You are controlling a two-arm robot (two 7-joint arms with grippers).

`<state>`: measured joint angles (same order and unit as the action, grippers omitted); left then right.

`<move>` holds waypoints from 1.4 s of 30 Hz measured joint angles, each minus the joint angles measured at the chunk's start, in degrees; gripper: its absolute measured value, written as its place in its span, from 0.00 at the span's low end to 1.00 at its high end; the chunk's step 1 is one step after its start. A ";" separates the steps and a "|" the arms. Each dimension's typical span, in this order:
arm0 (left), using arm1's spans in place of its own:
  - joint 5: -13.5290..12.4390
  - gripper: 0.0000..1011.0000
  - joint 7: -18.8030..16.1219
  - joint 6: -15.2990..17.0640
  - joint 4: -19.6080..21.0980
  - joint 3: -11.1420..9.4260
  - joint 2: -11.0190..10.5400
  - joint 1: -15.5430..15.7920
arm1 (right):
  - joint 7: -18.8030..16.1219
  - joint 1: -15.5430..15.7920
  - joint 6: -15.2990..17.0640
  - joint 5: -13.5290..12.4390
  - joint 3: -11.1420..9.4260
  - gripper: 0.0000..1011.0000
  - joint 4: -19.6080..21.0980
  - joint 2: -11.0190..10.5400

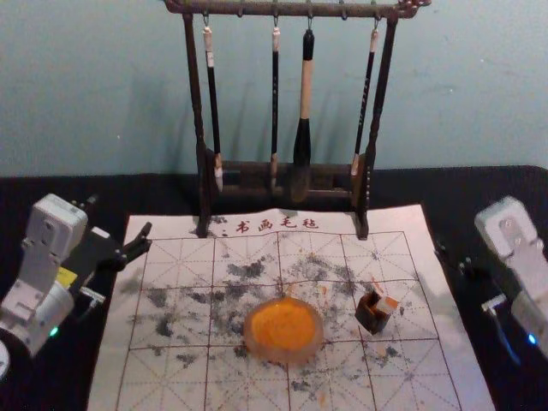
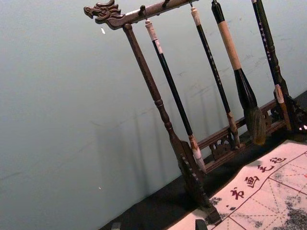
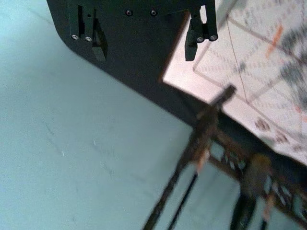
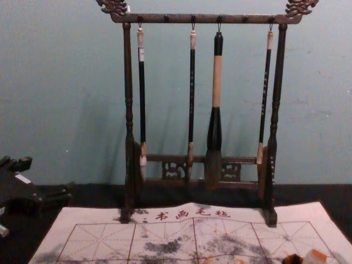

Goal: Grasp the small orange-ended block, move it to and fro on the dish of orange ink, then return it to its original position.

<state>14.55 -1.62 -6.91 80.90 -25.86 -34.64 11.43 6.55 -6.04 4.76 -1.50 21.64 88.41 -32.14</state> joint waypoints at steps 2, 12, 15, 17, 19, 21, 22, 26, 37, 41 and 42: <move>0.00 0.99 0.00 0.00 0.00 0.00 0.00 0.00 | 1.30 0.51 -0.57 1.03 0.03 0.99 -1.11 0.63; 0.00 0.99 0.00 0.00 0.00 0.00 0.00 0.00 | 3.46 1.00 -2.20 3.64 0.10 0.99 -5.45 3.01; 0.00 0.99 0.00 0.00 0.00 0.00 0.00 0.00 | 3.49 1.01 -2.21 3.65 0.10 0.99 -5.35 2.94; 0.00 0.99 0.00 0.00 0.00 0.00 0.00 0.00 | 3.51 1.04 -2.21 3.66 0.09 0.99 -5.27 2.89; 0.00 0.99 0.00 0.00 0.00 0.00 0.00 0.00 | 3.54 1.06 -2.21 3.66 0.09 0.99 -5.23 2.87; 0.00 0.99 0.00 0.00 0.00 0.00 0.00 0.00 | 3.57 1.08 -2.21 3.66 0.09 0.99 -5.16 2.84; 0.00 0.99 0.00 0.00 0.00 0.00 0.00 0.00 | 3.58 1.09 -2.21 3.66 0.09 0.99 -5.14 2.83; 0.00 0.99 0.00 0.00 0.00 0.00 0.00 0.00 | 3.62 1.12 -2.21 3.66 0.09 0.99 -5.06 2.78; 0.00 0.99 0.00 0.00 0.00 0.00 0.00 0.00 | 3.69 1.18 -2.19 3.66 0.09 0.99 -4.94 2.72; 0.00 0.99 0.00 0.00 0.00 0.00 0.00 0.00 | 3.73 1.19 -2.19 3.65 0.09 0.99 -4.91 2.70; 0.00 0.99 0.00 0.00 0.00 0.00 0.00 0.00 | 3.74 1.20 -2.19 3.66 0.09 0.99 -4.91 2.70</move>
<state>14.55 -1.62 -6.91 80.90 -25.86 -34.65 11.43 10.29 -4.85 2.57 2.16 21.74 83.50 -29.44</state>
